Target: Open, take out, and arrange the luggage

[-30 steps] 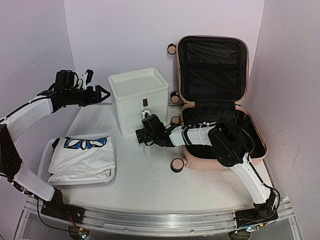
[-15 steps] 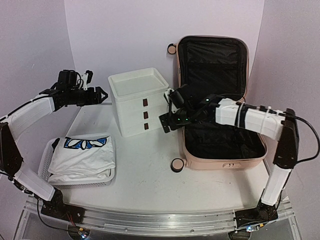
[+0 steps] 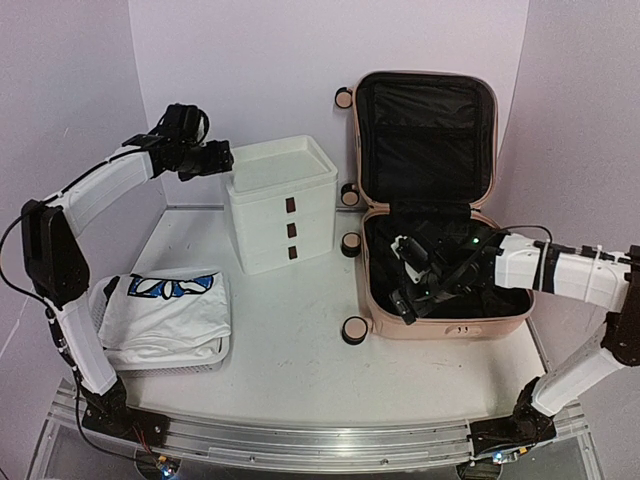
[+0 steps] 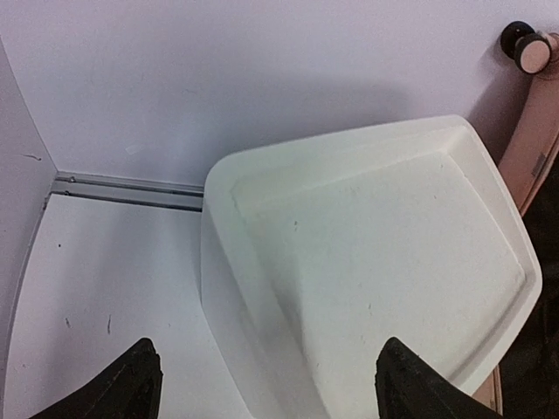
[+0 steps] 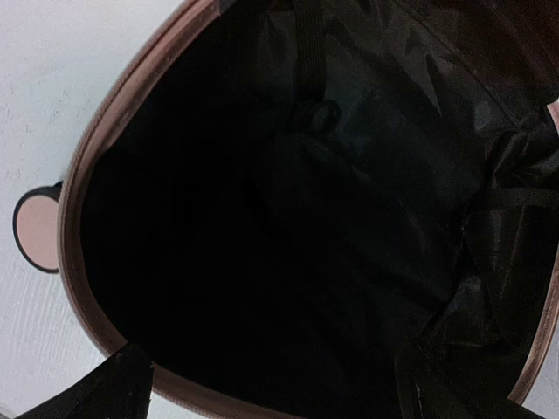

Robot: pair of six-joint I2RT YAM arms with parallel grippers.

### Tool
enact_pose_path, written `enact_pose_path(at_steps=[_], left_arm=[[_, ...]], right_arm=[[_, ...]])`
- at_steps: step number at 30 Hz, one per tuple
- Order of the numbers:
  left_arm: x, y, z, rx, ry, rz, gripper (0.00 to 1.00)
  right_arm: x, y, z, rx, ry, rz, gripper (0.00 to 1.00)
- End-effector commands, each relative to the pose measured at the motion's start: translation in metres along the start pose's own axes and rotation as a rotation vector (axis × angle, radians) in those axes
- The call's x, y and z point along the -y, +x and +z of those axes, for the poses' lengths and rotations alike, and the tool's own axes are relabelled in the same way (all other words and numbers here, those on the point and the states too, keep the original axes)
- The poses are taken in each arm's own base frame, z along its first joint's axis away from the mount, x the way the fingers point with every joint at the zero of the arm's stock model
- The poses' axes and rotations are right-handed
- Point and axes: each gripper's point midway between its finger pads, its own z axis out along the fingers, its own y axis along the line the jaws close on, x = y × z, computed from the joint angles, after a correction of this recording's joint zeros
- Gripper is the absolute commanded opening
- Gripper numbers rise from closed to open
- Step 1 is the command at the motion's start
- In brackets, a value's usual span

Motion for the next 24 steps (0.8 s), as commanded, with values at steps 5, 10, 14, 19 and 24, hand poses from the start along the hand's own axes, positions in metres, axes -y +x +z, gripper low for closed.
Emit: enact_pose_path(at_steps=[5, 10, 14, 19, 24], left_arm=[[-0.014, -0.019, 0.035, 0.015, -0.264, 0.015, 0.80], [-0.021, -0.013, 0.045, 0.009, -0.356, 0.005, 0.72], [-0.032, -0.009, 0.042, 0.009, -0.421, 0.004, 0.60], [-0.040, 0.001, 0.042, -0.015, -0.454, 0.012, 0.51], [-0.042, -0.005, 0.040, -0.005, -0.474, 0.034, 0.40]], right_arm=[[0.028, 0.010, -0.050, 0.126, -0.016, 0.086, 0.98], [0.046, 0.021, -0.078, 0.143, -0.004, 0.092, 0.98], [0.056, 0.034, -0.091, 0.138, -0.001, 0.086, 0.98], [0.062, 0.044, -0.100, 0.137, 0.000, 0.072, 0.98], [0.068, 0.045, -0.104, 0.147, 0.023, 0.064, 0.98]])
